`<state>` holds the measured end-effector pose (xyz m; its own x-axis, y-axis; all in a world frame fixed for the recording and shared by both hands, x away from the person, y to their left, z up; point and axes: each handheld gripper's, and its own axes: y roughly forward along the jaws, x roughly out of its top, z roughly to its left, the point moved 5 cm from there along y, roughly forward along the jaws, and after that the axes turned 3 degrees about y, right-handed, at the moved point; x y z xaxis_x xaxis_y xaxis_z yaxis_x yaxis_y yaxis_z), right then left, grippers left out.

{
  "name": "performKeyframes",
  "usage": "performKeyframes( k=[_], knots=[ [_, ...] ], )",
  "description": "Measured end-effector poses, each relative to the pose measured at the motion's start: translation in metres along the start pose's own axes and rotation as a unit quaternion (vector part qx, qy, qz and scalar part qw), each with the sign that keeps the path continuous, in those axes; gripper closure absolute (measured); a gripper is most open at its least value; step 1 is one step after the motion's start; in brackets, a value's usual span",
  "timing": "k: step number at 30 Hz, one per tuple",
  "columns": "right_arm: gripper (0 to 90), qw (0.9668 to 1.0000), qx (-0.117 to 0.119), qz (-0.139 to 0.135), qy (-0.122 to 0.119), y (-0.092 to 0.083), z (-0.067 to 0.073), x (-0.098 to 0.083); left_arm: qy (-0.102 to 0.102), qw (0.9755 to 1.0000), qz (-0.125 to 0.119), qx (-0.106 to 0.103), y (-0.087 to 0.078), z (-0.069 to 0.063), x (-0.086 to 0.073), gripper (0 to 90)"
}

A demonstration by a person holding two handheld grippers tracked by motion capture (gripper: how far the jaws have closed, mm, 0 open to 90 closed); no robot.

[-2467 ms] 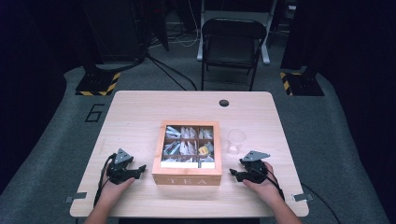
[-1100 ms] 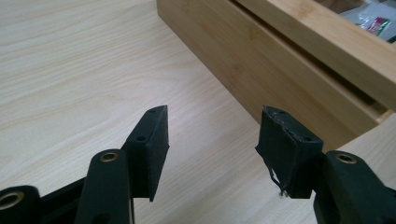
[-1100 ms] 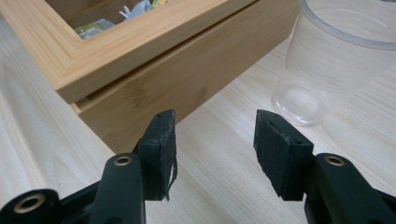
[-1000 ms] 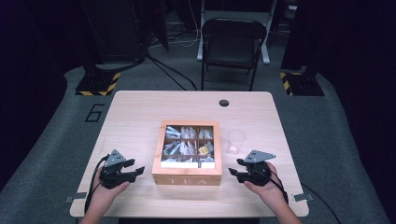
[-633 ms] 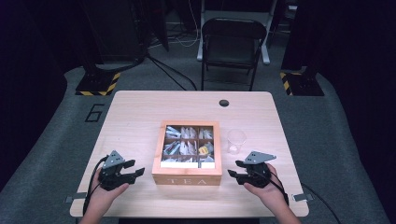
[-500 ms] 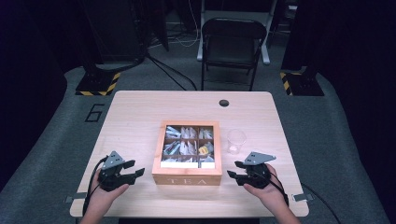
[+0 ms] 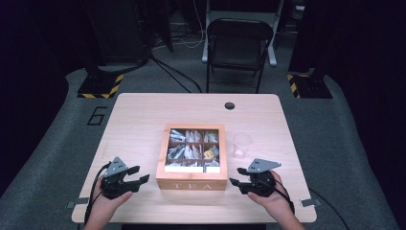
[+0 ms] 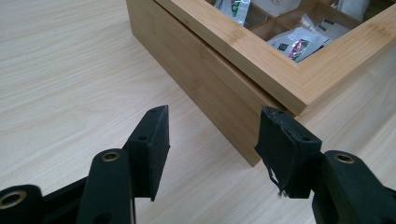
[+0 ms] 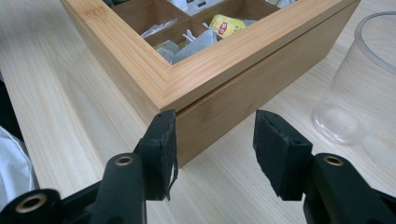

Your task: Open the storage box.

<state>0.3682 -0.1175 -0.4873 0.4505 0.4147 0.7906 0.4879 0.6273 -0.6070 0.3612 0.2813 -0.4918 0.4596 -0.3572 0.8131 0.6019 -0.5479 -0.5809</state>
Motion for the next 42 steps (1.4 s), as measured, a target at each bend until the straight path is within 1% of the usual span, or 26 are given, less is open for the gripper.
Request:
performKeyframes(
  k=[1,2,4,5,6,7,8,10,13,14,16,18,22,23,24,25,27,28,30,31,32,34,35,36,40,42],
  knots=[
    [49.0,1.0,0.0,0.0,0.001,-0.001,0.001,0.0,-0.001,1.0,0.001,-0.004,-0.001,-0.001,0.0,44.8],
    [49.1,1.0,0.001,0.001,0.002,-0.001,0.001,0.0,-0.001,1.0,-0.002,-0.004,-0.001,-0.003,0.0,45.7],
    [49.3,1.0,0.003,0.001,-0.004,-0.002,0.003,0.001,0.003,1.0,0.001,-0.009,-0.003,-0.005,0.0,45.7],
    [49.3,1.0,0.003,0.001,-0.004,-0.002,0.003,0.001,0.007,0.9999,0.001,-0.009,-0.003,-0.006,0.0,45.7],
    [49.3,1.0,0.005,-0.001,0.001,-0.002,0.005,0.001,0.006,0.9999,-0.001,-0.01,-0.004,-0.008,0.0,45.7],
    [49.5,0.9999,0.011,0.0,-0.005,-0.003,0.007,0.001,0.01,0.9999,0.001,-0.012,-0.004,-0.009,0.0,45.8],
    [49.5,0.9999,0.01,0.0,-0.006,-0.002,0.008,0.001,0.012,0.9998,0.002,-0.016,-0.005,-0.011,0.0,45.8],
    [49.6,1.0,0.009,0.002,-0.002,-0.003,0.009,0.001,0.01,0.9998,0.0,-0.018,-0.004,-0.013,0.0,45.9],
    [49.9,0.9999,0.014,0.001,-0.007,-0.001,0.011,0.001,0.015,0.9997,0.0,-0.02,-0.004,-0.015,-0.001,46.0],
    [50.4,0.9999,0.016,0.0,-0.006,0.0,0.012,0.0,0.014,0.9997,-0.006,-0.018,-0.003,-0.015,-0.001,46.0],
    [52.8,0.9998,0.018,0.003,-0.006,0.002,0.011,-0.001,0.018,0.9996,0.0,-0.021,-0.002,-0.015,-0.002,45.9],
    [54.0,0.9997,0.022,0.004,-0.005,0.005,0.011,-0.003,0.014,0.9997,-0.001,-0.021,0.0,-0.016,-0.002,45.9],
    [55.9,0.9996,0.026,0.006,-0.003,0.008,0.012,-0.004,0.017,0.9996,0.002,-0.024,0.001,-0.016,-0.003,46.0],
    [57.0,0.9995,0.029,0.008,-0.005,0.01,0.014,-0.005,0.019,0.9996,-0.003,-0.02,0.002,-0.016,-0.003,46.1],
    [57.0,0.9995,0.029,0.008,-0.005,0.01,0.014,-0.005,0.019,0.9996,-0.003,-0.02,0.002,-0.016,-0.003,46.2],
    [59.6,0.9995,0.03,0.011,-0.008,0.012,0.015,-0.004,0.022,0.9995,0.002,-0.022,0.001,-0.016,-0.003,46.4],
    [60.2,0.9994,0.031,0.011,-0.008,0.013,0.016,-0.004,0.021,0.9995,0.001,-0.022,0.001,-0.016,-0.003,46.6],
    [62.8,0.9993,0.032,0.013,-0.014,0.016,0.017,-0.004,0.019,0.9996,0.001,-0.022,0.002,-0.016,-0.003,46.7],
    [63.6,0.9992,0.033,0.016,-0.018,0.017,0.017,-0.005,0.019,0.9996,0.001,-0.021,0.002,-0.016,-0.004,46.7],
    [64.5,0.9992,0.033,0.016,-0.015,0.018,0.019,-0.005,0.021,0.9996,0.001,-0.02,0.001,-0.016,-0.004,46.6],
    [65.2,0.9991,0.034,0.017,-0.019,0.019,0.019,-0.005,0.021,0.9996,0.001,-0.02,0.001,-0.016,-0.004,46.7],
    [65.4,0.9992,0.031,0.015,-0.021,0.019,0.019,-0.004,0.02,0.9996,0.001,-0.02,0.001,-0.016,-0.004,46.7],
    [65.8,0.9993,0.031,0.014,-0.017,0.019,0.019,-0.003,0.024,0.9995,0.003,-0.021,0.001,-0.016,-0.004,46.7],
    [66.1,0.9993,0.035,0.01,-0.012,0.019,0.019,-0.002,0.024,0.9995,0.003,-0.021,0.001,-0.016,-0.003,46.7],
    [66.0,0.9992,0.034,0.01,-0.016,0.02,0.018,-0.001,0.024,0.9994,0.005,-0.024,0.002,-0.018,-0.002,46.7],
    [65.9,0.9993,0.033,0.009,-0.013,0.019,0.019,0.0,0.026,0.9993,0.004,-0.025,0.003,-0.019,-0.002,46.6]
  ],
)
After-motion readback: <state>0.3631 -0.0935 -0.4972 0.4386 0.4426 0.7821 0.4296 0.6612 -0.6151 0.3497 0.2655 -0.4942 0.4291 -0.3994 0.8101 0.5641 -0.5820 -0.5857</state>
